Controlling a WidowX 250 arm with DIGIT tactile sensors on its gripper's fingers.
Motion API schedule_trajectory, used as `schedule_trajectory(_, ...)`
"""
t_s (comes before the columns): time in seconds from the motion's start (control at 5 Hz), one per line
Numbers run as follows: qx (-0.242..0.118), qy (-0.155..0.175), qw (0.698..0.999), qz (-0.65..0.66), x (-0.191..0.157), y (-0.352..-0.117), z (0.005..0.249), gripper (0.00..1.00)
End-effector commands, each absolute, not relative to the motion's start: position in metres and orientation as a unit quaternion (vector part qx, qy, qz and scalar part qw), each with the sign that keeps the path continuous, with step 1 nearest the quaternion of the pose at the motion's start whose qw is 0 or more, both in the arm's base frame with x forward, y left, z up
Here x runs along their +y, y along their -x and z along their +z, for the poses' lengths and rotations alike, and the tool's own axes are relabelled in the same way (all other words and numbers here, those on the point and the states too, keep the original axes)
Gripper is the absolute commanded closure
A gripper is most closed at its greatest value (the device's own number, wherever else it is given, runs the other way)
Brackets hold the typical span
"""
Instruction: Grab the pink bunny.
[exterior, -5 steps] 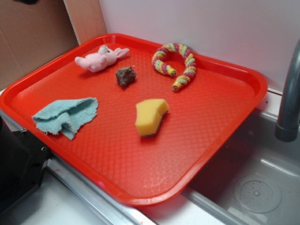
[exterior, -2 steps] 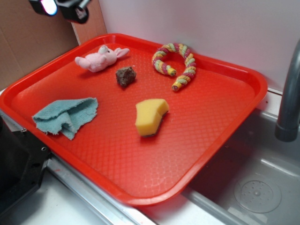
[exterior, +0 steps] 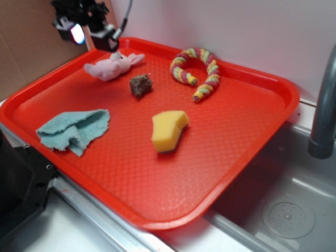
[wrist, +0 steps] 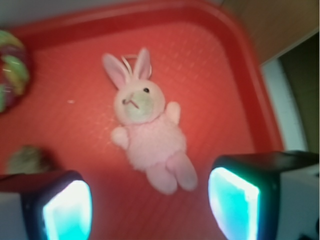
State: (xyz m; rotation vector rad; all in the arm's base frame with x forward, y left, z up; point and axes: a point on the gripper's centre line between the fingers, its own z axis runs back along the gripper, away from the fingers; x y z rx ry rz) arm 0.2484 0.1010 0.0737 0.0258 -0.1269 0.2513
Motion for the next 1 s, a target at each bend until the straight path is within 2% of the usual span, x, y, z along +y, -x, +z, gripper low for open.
schedule_trajectory(0.0, -0.071, -0.004, 0.99, 0.121, 0.117, -0.255, 0.04, 0.0)
schedule_trajectory(0.2, -0.057, -0.011, 0.991, 0.118, 0.116, -0.258, 0.029, 0.4)
schedule_trajectory(0.4, -0.058, -0.016, 0.991, 0.123, 0.114, -0.26, 0.026, 1.0)
schedule_trajectory(0.6, -0.052, -0.001, 0.992, 0.113, 0.111, -0.259, 0.037, 1.0)
schedule_trajectory(0.8, -0.048, -0.005, 0.992, 0.117, 0.101, -0.253, 0.069, 1.0)
